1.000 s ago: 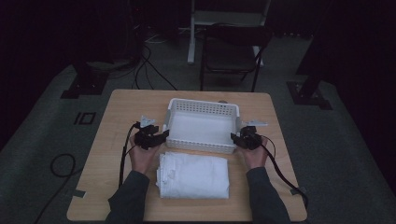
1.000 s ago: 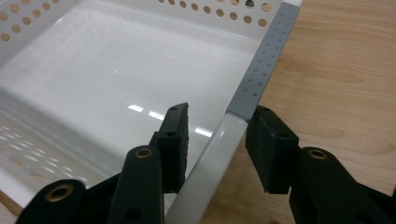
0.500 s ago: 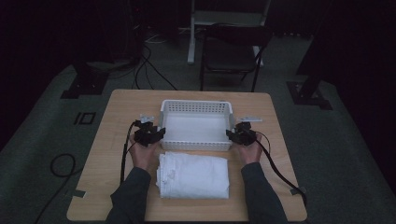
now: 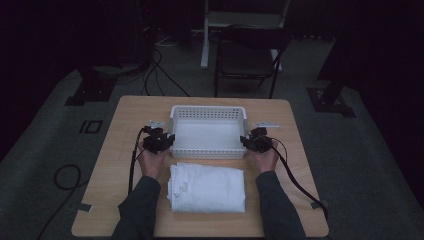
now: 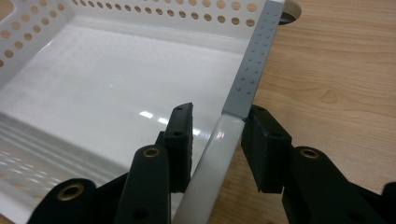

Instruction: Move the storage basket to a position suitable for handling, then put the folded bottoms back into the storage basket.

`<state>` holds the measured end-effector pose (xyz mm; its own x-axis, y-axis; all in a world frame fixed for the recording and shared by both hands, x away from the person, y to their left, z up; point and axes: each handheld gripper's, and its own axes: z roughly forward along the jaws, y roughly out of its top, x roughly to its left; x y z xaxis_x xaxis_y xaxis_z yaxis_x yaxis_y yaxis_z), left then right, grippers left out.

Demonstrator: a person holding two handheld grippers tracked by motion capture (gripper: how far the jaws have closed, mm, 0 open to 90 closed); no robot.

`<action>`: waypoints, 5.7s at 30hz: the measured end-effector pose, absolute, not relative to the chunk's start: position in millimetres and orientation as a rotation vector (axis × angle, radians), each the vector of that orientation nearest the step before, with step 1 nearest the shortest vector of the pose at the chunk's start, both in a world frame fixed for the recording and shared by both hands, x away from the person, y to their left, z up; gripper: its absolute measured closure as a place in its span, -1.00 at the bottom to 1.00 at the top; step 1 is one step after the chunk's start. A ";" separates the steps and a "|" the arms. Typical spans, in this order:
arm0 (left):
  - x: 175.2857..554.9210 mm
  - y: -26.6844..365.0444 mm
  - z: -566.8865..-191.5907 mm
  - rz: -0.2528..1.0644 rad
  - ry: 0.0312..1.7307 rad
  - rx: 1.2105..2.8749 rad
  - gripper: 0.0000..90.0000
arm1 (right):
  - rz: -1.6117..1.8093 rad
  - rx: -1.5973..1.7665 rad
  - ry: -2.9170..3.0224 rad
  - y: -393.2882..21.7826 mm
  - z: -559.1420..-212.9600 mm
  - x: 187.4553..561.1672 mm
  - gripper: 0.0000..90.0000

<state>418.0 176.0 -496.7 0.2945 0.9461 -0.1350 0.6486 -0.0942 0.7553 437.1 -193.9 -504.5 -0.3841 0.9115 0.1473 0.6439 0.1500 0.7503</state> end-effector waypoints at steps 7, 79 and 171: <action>417.1 178.4 -494.7 0.520 1.443 1.793 0.23 | 1.080 1.486 2.095 -195.1 -503.3 437.5 0.37; 271.6 152.3 -525.5 0.381 1.249 1.947 -0.18 | 1.078 1.259 2.389 -172.5 -531.9 293.7 -0.22; 335.3 151.0 -552.5 0.122 1.297 1.845 -0.78 | 1.192 1.534 2.353 -175.6 -546.5 341.6 -0.69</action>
